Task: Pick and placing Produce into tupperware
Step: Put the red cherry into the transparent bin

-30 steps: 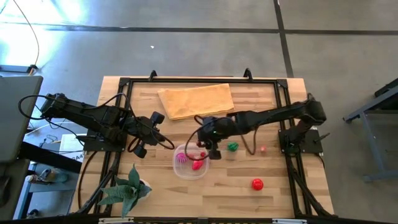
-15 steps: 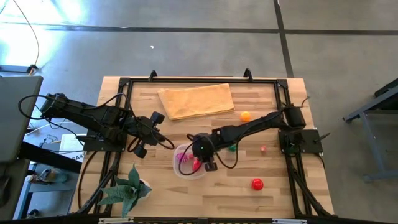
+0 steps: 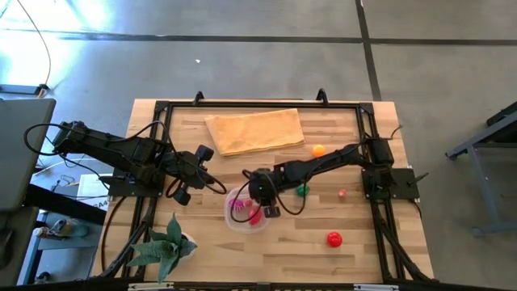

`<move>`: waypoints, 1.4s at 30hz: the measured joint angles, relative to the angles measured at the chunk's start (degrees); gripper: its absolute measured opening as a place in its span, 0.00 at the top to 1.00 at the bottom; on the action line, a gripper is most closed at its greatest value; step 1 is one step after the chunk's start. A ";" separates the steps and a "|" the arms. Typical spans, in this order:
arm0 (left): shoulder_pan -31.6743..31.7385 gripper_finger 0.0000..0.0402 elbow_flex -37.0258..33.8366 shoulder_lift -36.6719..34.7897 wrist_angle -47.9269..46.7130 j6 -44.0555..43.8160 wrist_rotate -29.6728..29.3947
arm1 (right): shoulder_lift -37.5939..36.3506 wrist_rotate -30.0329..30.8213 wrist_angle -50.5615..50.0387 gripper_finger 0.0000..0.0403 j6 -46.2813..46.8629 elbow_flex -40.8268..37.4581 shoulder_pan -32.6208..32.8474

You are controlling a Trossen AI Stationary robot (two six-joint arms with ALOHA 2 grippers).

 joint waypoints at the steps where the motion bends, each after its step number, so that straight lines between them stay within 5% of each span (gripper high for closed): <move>1: 0.00 0.99 0.00 0.02 0.01 0.00 0.00 | 0.00 -0.14 -0.03 0.77 -0.19 0.00 -0.10; 34: 0.01 0.99 0.00 0.00 0.07 0.00 0.00 | 3.30 -3.02 0.55 0.76 -1.32 0.11 -0.46; 42: -0.01 0.99 0.00 0.02 0.04 0.00 0.00 | 3.32 -2.27 0.52 0.66 -1.38 0.11 -0.46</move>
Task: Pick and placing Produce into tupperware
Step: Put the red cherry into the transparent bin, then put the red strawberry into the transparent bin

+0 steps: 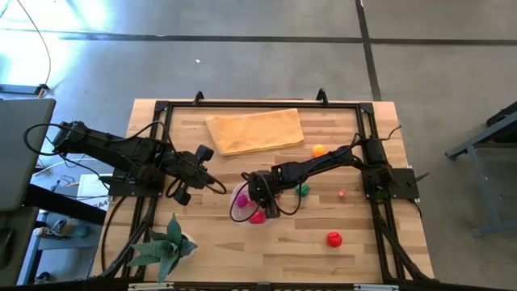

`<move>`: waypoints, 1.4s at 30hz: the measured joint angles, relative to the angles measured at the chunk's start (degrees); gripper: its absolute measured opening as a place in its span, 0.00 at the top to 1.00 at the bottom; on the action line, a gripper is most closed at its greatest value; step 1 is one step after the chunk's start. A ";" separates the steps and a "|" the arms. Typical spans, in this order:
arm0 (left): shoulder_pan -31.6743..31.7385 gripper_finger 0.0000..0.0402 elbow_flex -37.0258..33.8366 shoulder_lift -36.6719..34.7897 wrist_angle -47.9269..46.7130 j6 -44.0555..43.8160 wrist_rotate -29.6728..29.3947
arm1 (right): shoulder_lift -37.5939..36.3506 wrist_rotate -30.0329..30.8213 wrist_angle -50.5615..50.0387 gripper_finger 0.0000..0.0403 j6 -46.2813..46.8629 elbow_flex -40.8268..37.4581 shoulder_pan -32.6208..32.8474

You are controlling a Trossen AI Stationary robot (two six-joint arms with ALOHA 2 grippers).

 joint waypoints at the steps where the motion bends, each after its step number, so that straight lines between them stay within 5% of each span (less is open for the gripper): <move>1: 0.02 0.99 0.00 -0.02 0.00 0.00 0.00 | 0.00 0.34 0.00 0.64 0.02 0.02 0.00; 21: 0.02 0.99 0.00 -0.02 -0.04 0.00 0.00 | -14.87 4.87 -12.07 0.59 -1.19 -0.08 -0.44; 32: 0.00 0.99 0.00 -0.02 -0.04 0.00 0.00 | -26.04 3.06 -1.52 0.59 0.43 -20.60 -2.44; 42: 0.02 0.99 0.00 -0.02 -0.04 0.00 0.00 | -25.90 2.39 8.06 0.59 -1.89 -29.32 -2.25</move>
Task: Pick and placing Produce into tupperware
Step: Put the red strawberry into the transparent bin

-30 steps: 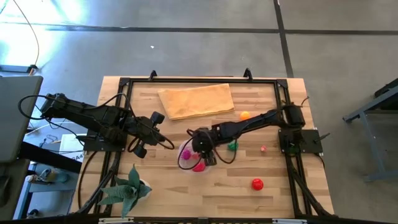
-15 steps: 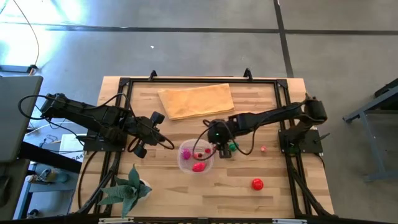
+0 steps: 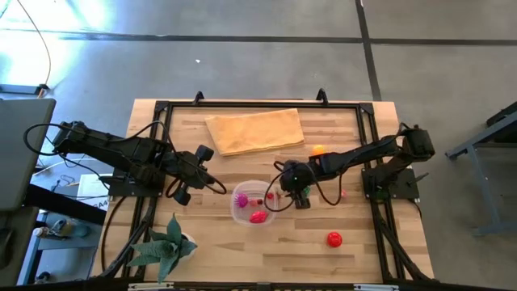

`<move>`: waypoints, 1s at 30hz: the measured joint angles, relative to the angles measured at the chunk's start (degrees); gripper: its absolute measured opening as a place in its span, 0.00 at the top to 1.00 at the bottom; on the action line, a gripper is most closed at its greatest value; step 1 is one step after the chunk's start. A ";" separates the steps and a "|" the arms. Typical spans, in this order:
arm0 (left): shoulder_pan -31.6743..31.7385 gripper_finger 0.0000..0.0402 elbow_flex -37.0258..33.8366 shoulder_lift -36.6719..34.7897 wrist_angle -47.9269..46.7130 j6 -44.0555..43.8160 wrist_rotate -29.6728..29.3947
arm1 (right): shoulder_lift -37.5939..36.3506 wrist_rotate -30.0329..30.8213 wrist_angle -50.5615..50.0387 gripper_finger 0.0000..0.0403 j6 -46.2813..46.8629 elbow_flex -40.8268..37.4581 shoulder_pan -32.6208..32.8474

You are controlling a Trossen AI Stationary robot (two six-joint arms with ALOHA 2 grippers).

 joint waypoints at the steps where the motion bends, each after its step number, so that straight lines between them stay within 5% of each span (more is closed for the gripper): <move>1: -0.02 0.99 0.00 0.00 0.02 0.00 0.00 | -0.02 -0.33 1.33 0.59 -0.02 -0.39 0.00; 20: 0.00 0.99 0.00 0.00 0.02 0.00 0.00 | 0.33 5.46 13.29 0.59 -1.44 -8.66 -0.02; 30: 0.00 0.99 -0.02 0.01 0.02 0.00 0.00 | 3.73 1.86 17.62 0.59 2.69 -8.98 0.00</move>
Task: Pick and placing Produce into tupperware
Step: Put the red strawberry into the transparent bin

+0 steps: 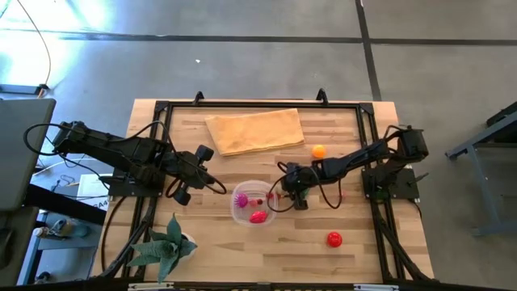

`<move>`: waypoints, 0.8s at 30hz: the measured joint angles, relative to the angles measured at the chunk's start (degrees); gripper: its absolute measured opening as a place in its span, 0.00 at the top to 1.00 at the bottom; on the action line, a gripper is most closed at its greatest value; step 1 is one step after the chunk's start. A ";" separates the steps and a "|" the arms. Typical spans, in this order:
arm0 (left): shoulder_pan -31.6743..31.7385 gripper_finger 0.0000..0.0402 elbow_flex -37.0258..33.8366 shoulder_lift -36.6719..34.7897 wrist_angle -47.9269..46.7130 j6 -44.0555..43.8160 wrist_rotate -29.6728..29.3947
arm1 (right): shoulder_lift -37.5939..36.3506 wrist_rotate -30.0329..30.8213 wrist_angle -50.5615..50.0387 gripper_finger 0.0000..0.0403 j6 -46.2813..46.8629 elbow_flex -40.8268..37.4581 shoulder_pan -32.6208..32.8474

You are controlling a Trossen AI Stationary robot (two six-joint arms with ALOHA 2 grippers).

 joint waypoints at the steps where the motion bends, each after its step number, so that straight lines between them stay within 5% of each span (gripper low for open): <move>1: -0.01 0.99 0.00 0.00 0.02 0.00 0.00 | 0.12 -0.32 0.32 0.59 0.00 0.01 0.00; 8: -0.02 0.99 0.00 0.01 0.00 0.00 0.00 | 0.47 -2.07 0.92 0.58 0.63 0.03 0.00; 18: -0.01 0.99 0.00 -0.01 0.00 0.00 0.00 | 0.47 0.58 1.66 0.38 1.69 0.03 0.00; 24: 0.00 0.99 0.00 -0.01 0.00 0.00 0.00 | 0.91 -3.38 3.90 0.36 0.34 0.03 0.02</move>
